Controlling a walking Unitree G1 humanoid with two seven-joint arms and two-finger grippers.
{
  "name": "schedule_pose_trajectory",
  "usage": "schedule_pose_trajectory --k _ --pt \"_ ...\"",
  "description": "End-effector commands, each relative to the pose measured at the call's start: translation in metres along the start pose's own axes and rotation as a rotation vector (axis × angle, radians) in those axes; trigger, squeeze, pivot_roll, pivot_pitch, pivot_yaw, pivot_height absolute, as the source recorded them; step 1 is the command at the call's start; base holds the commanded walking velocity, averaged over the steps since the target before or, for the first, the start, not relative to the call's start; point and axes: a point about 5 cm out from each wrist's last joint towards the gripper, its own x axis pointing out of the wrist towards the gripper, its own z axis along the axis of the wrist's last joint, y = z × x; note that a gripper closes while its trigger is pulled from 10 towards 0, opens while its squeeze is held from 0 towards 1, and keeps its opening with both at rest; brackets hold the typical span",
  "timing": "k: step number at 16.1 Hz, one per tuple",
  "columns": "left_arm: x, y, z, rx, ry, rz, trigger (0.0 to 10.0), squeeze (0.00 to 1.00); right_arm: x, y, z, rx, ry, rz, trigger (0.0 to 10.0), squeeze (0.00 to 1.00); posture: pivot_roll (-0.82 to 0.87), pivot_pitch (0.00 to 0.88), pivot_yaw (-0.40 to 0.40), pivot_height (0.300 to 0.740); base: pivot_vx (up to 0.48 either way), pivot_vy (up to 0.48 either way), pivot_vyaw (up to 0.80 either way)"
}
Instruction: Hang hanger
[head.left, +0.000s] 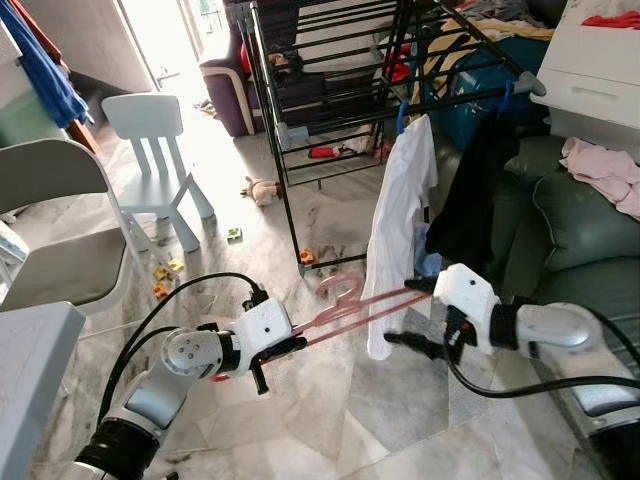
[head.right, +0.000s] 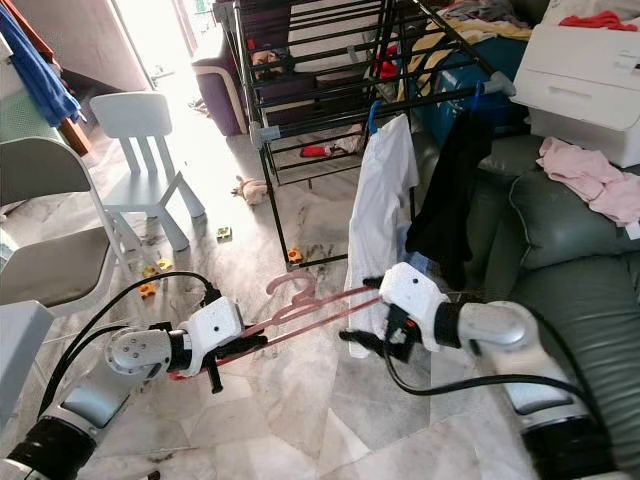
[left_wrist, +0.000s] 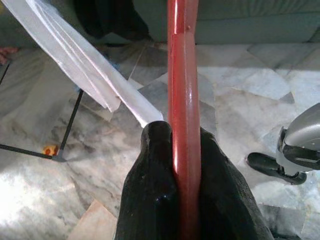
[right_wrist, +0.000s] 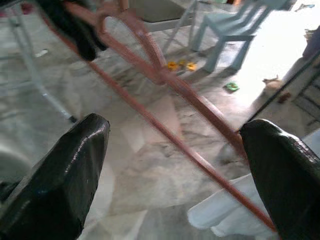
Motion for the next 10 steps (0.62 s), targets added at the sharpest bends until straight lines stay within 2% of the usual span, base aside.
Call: schedule_pose_trajectory --k 1,4,7,9,10 --pt "-0.003 0.0 0.001 0.042 0.005 -0.043 10.0 0.0 0.0 0.003 0.007 -0.051 0.016 0.106 10.0 0.0 -0.16 0.0 0.137 0.74 0.0 0.0 0.0" --pt "-0.004 -0.008 0.003 0.056 -0.012 -0.104 10.0 0.0 -0.003 0.003 0.005 -0.069 0.061 0.21 10.0 0.0 -0.15 0.0 0.119 0.74 0.0 0.0 0.0" --pt "-0.005 -0.016 0.004 0.07 -0.024 -0.168 10.0 0.0 -0.002 -0.008 0.008 -0.134 0.104 0.249 10.0 0.0 -0.15 0.0 0.104 0.74 0.0 0.0 0.0" --pt "-0.003 -0.02 0.004 0.086 -0.024 -0.189 10.0 0.0 -0.001 -0.01 0.006 -0.145 0.128 0.282 10.0 0.0 -0.16 0.0 0.1 0.74 0.0 0.0 0.0" --pt "-0.002 -0.021 0.005 0.094 -0.022 -0.202 10.0 0.0 0.0 -0.01 0.003 -0.14 0.139 0.306 6.9 0.0 -0.16 0.0 0.097 0.74 0.0 0.0 0.0"
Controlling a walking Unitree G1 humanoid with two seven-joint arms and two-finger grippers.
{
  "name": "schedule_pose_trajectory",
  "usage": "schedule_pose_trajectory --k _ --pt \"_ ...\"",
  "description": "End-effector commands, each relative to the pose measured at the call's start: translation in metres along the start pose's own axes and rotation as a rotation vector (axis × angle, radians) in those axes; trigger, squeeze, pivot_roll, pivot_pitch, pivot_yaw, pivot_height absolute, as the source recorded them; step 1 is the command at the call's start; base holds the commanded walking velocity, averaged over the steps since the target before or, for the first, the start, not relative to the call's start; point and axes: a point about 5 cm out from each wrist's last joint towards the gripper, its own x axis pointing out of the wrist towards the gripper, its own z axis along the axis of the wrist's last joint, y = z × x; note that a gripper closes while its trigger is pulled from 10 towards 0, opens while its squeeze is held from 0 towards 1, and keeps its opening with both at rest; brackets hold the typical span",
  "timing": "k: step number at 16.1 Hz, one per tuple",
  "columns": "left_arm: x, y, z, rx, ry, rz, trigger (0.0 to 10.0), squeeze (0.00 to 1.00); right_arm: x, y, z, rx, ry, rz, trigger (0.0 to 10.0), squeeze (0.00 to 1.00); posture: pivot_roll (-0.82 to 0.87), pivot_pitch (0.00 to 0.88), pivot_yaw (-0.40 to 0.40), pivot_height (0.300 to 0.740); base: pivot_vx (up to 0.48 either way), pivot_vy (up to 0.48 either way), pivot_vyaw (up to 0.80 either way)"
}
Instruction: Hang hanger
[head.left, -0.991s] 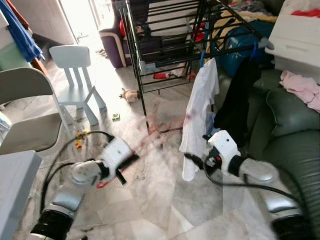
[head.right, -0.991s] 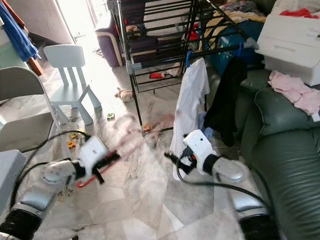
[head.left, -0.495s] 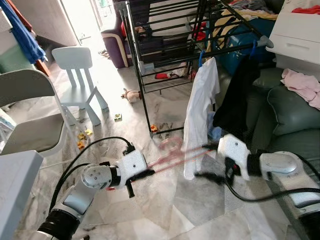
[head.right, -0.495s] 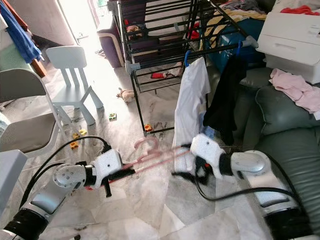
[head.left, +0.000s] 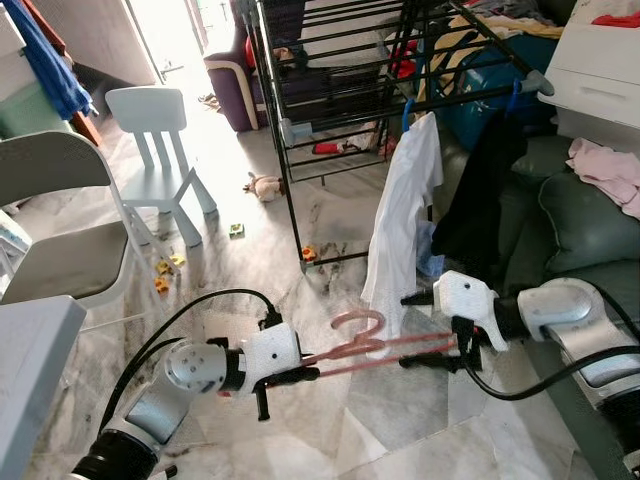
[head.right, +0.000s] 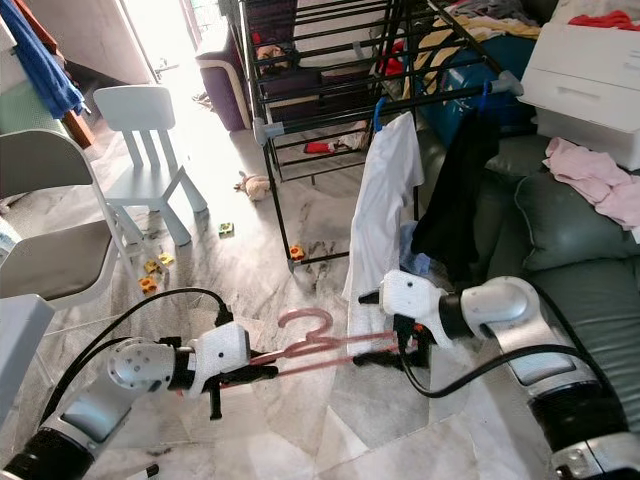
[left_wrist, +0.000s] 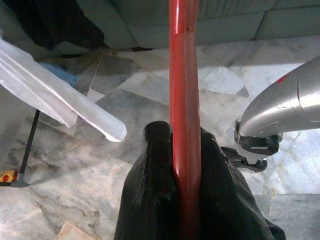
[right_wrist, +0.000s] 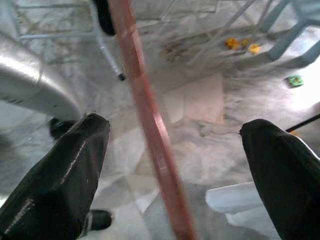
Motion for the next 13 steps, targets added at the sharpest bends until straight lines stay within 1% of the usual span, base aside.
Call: schedule_pose_trajectory --k 1,2,4,6,9,13 --pt "-0.003 0.001 0.004 0.039 0.005 -0.013 10.0 0.0 0.001 -0.002 0.004 -0.023 0.004 0.033 0.9 0.0 -0.16 0.0 0.098 0.74 0.0 0.0 0.0" --pt "-0.003 0.002 0.004 0.04 0.001 -0.009 10.0 0.0 0.002 -0.002 0.003 -0.016 0.006 0.049 0.0 0.0 -0.16 0.0 0.098 0.74 0.0 0.0 0.0" --pt "-0.002 0.005 0.006 0.047 -0.002 -0.004 10.0 0.0 0.003 -0.001 0.0 0.004 0.014 0.094 0.0 0.0 -0.16 0.0 0.099 0.74 0.0 0.0 0.0" --pt "-0.001 0.006 0.008 0.058 -0.006 -0.006 10.0 0.0 0.003 -0.003 -0.006 0.006 0.031 0.105 0.0 0.0 -0.16 0.0 0.101 0.74 0.0 0.0 0.0" --pt "-0.001 0.006 0.008 0.065 -0.004 -0.013 10.0 0.0 0.005 -0.005 -0.004 0.006 0.025 0.12 0.0 0.0 -0.16 0.0 0.102 0.74 0.0 0.0 0.0" --pt "-0.001 0.006 0.008 0.073 -0.003 -0.014 10.0 0.0 0.008 -0.014 0.0 -0.007 0.017 0.135 0.0 0.0 -0.15 0.0 0.095 0.74 0.0 0.0 0.0"
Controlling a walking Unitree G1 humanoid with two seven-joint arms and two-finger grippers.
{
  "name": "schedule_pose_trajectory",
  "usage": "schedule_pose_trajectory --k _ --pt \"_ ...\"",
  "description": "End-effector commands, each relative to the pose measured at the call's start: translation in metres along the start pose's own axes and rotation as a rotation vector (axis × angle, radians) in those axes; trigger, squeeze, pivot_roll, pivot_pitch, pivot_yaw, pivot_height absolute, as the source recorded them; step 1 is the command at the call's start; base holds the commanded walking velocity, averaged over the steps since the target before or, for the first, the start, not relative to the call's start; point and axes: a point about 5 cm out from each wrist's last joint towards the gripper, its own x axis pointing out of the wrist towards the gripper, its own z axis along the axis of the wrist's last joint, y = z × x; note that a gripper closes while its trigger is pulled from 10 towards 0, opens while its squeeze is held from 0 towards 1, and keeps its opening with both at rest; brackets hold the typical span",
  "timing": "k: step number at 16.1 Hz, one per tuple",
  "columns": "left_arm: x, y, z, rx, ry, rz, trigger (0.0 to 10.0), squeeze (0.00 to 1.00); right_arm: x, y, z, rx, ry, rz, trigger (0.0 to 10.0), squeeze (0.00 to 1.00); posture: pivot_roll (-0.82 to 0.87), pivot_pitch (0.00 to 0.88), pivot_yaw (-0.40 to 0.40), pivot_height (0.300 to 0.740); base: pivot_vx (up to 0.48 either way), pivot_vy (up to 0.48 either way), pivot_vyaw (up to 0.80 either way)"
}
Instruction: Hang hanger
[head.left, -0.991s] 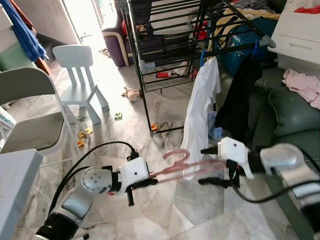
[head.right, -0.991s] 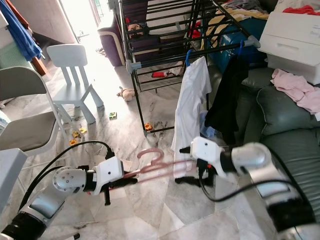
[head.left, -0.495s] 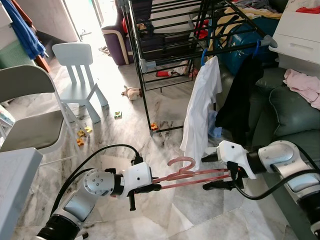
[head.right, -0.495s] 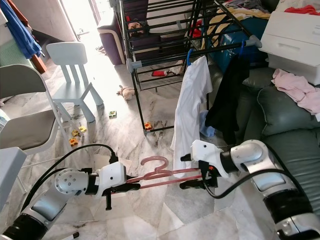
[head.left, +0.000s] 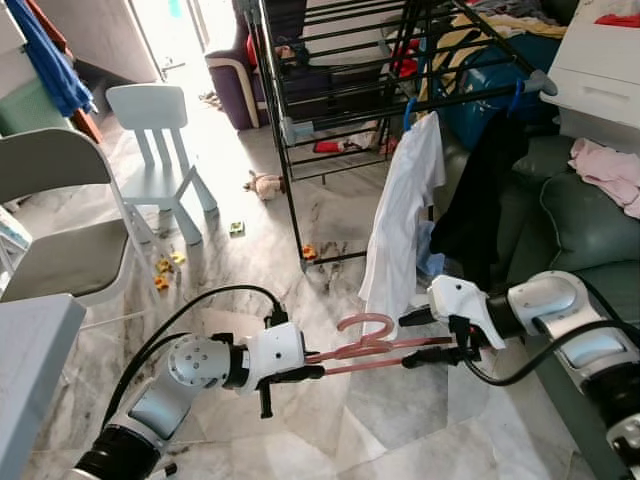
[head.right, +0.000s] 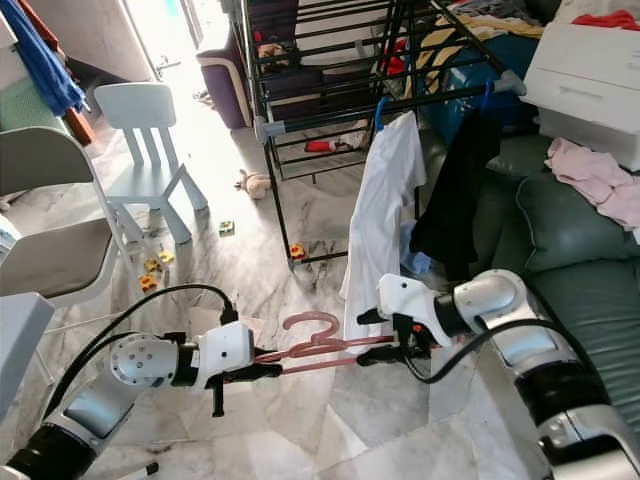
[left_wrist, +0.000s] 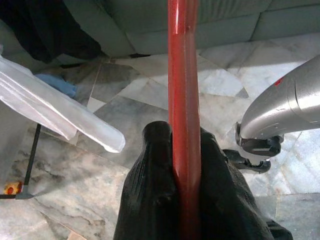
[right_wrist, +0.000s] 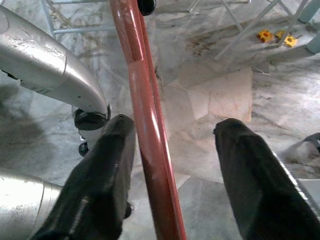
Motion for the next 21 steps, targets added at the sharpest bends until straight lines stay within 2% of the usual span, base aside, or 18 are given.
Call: schedule_pose_trajectory --k 1,5,9,14,19,20,21 --pt "-0.002 0.003 0.001 0.026 0.013 0.001 10.0 0.0 0.001 -0.004 0.008 -0.039 -0.004 0.03 0.0 0.0 -0.15 0.0 0.094 0.74 0.0 0.0 0.0" --pt "-0.002 0.005 0.001 0.027 0.014 0.008 10.0 0.0 0.0 -0.006 0.006 -0.033 0.014 0.063 0.0 0.0 -0.14 0.0 0.091 0.74 0.0 0.0 0.0" --pt "-0.002 0.006 0.002 0.031 0.013 0.013 10.0 0.0 -0.001 0.0 -0.004 0.002 0.039 0.114 0.0 0.0 -0.15 0.0 0.091 0.74 0.0 0.0 0.0" --pt "-0.002 0.005 0.001 0.027 0.01 0.013 10.0 0.0 0.001 0.002 -0.009 0.021 0.031 0.104 0.0 0.0 -0.15 0.0 0.088 0.74 0.0 0.0 0.0" --pt "0.0 0.004 -0.002 -0.002 0.012 0.021 10.0 0.0 0.003 -0.006 -0.006 0.023 -0.013 -0.009 0.0 0.0 -0.15 0.0 0.085 0.74 0.0 0.0 0.0" --pt "0.0 0.003 -0.003 -0.049 0.004 0.018 10.0 1.0 0.003 -0.01 -0.006 0.037 -0.027 -0.066 0.0 0.0 -0.16 0.0 0.082 0.74 0.0 0.0 0.0" --pt "0.0 0.003 -0.003 -0.064 0.003 0.017 10.0 1.0 0.003 -0.01 -0.007 0.043 -0.034 -0.084 0.0 0.0 -0.16 0.0 0.08 0.74 0.0 0.0 0.0"
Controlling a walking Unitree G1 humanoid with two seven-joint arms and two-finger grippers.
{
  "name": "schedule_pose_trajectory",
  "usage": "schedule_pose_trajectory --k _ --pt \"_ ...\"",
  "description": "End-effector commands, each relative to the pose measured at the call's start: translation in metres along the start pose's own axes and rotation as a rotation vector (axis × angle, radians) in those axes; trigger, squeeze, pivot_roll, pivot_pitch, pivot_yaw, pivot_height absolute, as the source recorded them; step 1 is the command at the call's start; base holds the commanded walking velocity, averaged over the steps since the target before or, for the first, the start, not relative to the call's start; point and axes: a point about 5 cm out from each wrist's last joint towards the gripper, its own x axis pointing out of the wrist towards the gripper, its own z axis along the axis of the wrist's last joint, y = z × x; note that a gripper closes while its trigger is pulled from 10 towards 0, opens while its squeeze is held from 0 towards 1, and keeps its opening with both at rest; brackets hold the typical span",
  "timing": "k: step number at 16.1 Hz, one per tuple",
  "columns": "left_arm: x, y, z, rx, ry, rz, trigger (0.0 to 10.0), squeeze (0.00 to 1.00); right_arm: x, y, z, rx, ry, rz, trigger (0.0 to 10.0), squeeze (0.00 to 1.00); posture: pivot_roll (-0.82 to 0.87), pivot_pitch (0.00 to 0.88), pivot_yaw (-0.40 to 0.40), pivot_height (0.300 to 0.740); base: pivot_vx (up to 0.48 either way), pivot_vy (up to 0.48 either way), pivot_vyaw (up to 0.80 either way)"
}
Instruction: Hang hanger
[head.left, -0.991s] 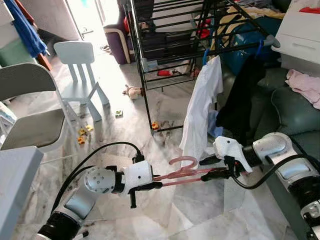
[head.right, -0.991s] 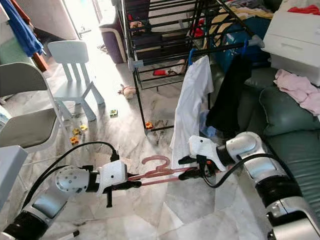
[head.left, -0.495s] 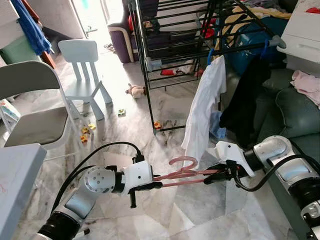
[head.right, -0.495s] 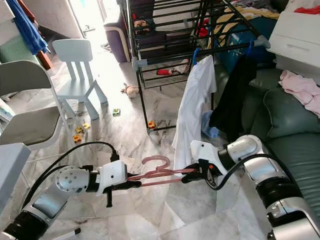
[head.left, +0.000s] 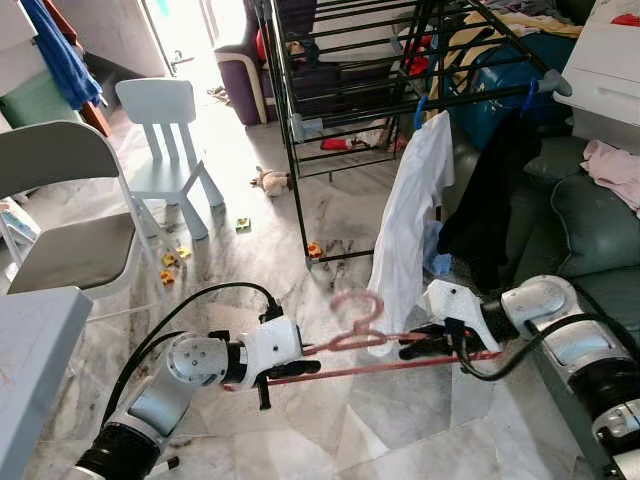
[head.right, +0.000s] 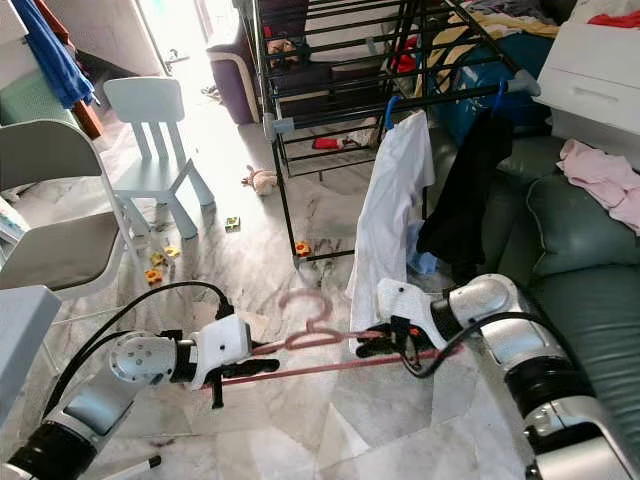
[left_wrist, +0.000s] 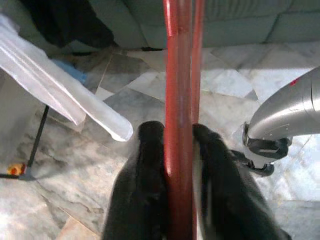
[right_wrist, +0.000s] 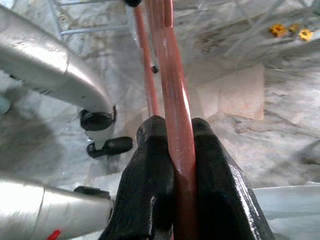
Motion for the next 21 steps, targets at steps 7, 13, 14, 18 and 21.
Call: schedule_pose_trajectory --k 7,13,14,18,21 --pt "-0.017 0.021 0.005 -0.049 -0.074 0.137 10.0 1.0 0.009 -0.007 -0.011 0.032 0.037 -0.239 0.0 0.0 -0.14 0.0 0.097 0.74 0.0 0.0 0.0" --pt "-0.019 0.011 -0.007 -0.084 -0.031 0.075 10.0 1.0 0.008 -0.023 -0.023 0.09 0.172 -0.494 0.0 0.0 -0.14 0.0 0.102 0.74 0.0 0.0 0.0" --pt "-0.019 0.011 -0.008 -0.092 -0.032 0.087 10.0 1.0 0.008 -0.026 -0.023 0.108 0.169 -0.538 0.0 0.0 -0.14 0.0 0.102 0.74 0.0 0.0 0.0" --pt "-0.018 0.029 -0.01 -0.286 -0.127 0.426 10.0 1.0 0.013 -0.037 -0.018 0.392 -0.001 -0.837 0.0 0.0 -0.15 0.0 0.115 0.74 0.0 0.0 0.0" --pt "-0.027 0.031 -0.027 -0.507 -0.187 0.74 10.0 1.0 0.031 -0.027 -0.015 0.589 -0.112 -0.935 0.0 0.0 -0.15 0.0 0.124 0.74 0.0 0.0 0.0"
